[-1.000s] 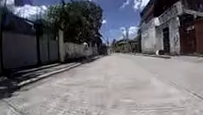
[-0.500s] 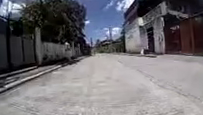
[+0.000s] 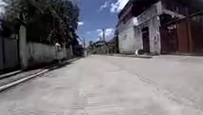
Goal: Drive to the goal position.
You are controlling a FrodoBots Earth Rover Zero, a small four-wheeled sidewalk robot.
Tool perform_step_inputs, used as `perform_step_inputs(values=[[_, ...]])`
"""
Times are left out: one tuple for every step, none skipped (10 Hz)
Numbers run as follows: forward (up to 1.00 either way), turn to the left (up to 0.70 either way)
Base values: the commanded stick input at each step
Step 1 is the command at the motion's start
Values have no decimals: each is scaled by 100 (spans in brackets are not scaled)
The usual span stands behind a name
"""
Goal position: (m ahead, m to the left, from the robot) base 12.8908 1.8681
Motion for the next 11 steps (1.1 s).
perform_step_inputs(values=[[100,0],[100,0],[100,0],[100,0],[100,0],[100,0],[100,0],[100,0],[100,0],[100,0],[100,0]])
